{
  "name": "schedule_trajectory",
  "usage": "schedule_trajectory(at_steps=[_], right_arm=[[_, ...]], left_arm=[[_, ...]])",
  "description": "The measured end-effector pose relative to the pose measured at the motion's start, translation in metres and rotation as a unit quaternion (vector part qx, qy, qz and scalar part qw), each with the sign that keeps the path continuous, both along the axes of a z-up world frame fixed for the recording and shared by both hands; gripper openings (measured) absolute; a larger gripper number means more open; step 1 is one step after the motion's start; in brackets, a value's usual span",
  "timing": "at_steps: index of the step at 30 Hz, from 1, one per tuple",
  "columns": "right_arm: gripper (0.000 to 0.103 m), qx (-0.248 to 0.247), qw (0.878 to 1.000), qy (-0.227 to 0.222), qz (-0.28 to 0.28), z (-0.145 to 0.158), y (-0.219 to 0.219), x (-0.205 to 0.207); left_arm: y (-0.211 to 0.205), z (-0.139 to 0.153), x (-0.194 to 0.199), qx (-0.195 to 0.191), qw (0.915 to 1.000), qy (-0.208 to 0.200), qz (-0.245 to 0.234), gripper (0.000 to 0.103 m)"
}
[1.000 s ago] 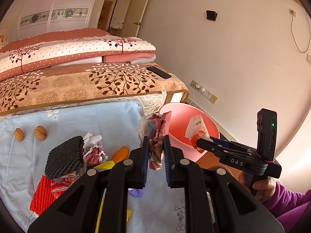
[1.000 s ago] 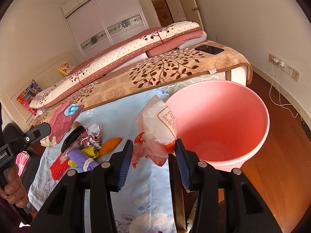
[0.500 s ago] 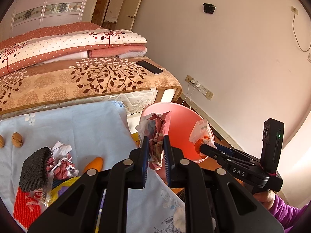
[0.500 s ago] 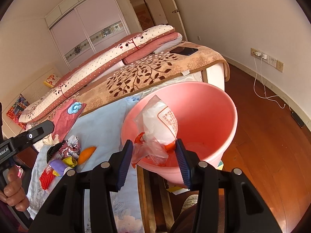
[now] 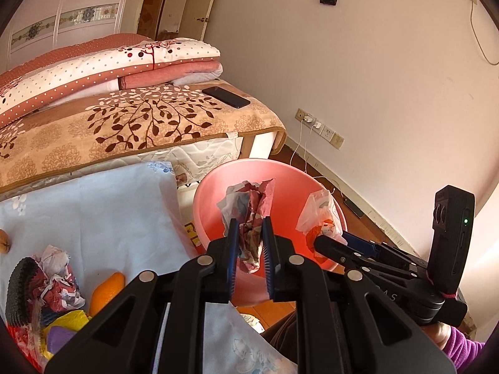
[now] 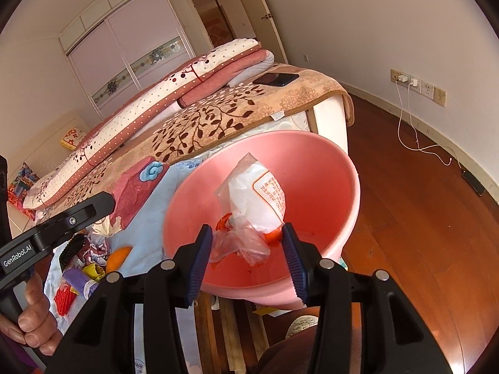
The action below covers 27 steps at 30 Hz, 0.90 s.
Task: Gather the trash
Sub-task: 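Open both tools over the pink bucket, dropping wrapper and plastic bag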
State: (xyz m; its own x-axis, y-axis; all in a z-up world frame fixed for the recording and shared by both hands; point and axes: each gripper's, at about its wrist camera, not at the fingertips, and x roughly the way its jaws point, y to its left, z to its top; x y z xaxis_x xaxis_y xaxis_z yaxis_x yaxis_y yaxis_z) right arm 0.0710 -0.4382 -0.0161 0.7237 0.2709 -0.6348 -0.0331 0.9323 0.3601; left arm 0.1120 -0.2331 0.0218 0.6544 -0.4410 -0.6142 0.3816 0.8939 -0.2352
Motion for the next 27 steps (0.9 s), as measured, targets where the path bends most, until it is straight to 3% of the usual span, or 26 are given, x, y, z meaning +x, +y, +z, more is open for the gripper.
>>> schedule_trajectory(at_steps=[15, 19, 27], right_arm=[[0.049, -0.005, 1.0, 0.013, -0.012, -0.012, -0.006, 0.014], [0.049, -0.005, 1.0, 0.017, -0.014, -0.014, -0.006, 0.015], [0.057, -0.008, 1.0, 0.017, -0.016, -0.013, -0.004, 0.016]], left_arm=[[-0.018, -0.017, 0.022, 0.023, 0.9994, 0.027, -0.004, 0.017], [-0.015, -0.02, 0.024, 0.021, 0.9991, 0.035, -0.001, 0.034], [-0.004, -0.02, 0.023, -0.005, 0.9985, 0.055, 0.007, 0.035]])
